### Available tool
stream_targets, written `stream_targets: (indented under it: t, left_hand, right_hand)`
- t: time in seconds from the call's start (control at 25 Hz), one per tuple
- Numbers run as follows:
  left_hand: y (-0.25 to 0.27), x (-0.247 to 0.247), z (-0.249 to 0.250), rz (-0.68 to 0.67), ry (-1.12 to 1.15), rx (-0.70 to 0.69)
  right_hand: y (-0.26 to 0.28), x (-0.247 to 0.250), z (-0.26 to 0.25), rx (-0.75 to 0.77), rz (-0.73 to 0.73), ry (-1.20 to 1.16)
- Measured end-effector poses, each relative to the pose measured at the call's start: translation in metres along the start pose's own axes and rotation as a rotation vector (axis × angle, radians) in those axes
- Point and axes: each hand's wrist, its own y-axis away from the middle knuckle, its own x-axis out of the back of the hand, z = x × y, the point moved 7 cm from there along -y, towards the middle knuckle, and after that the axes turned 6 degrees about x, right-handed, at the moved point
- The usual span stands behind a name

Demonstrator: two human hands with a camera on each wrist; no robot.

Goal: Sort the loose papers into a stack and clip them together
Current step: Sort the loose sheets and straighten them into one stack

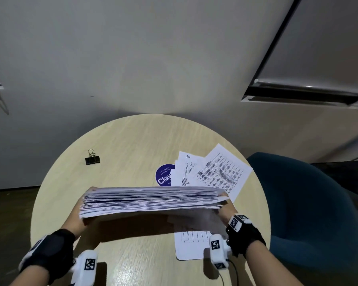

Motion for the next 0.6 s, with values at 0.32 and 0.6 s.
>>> stream_targets:
  t: [0.32, 0.6]
  left_hand:
    - [-0.011, -0.005, -0.018, 0.050, 0.197, 0.199]
    - [-0.013, -0.017, -0.010, 0.106, 0.235, 0.241]
  right_hand:
    - [0.010, -0.016, -0.007, -0.027, 0.100, -0.065]
    - [0.020, -0.038, -0.033, -0.022, 0.114, -0.311]
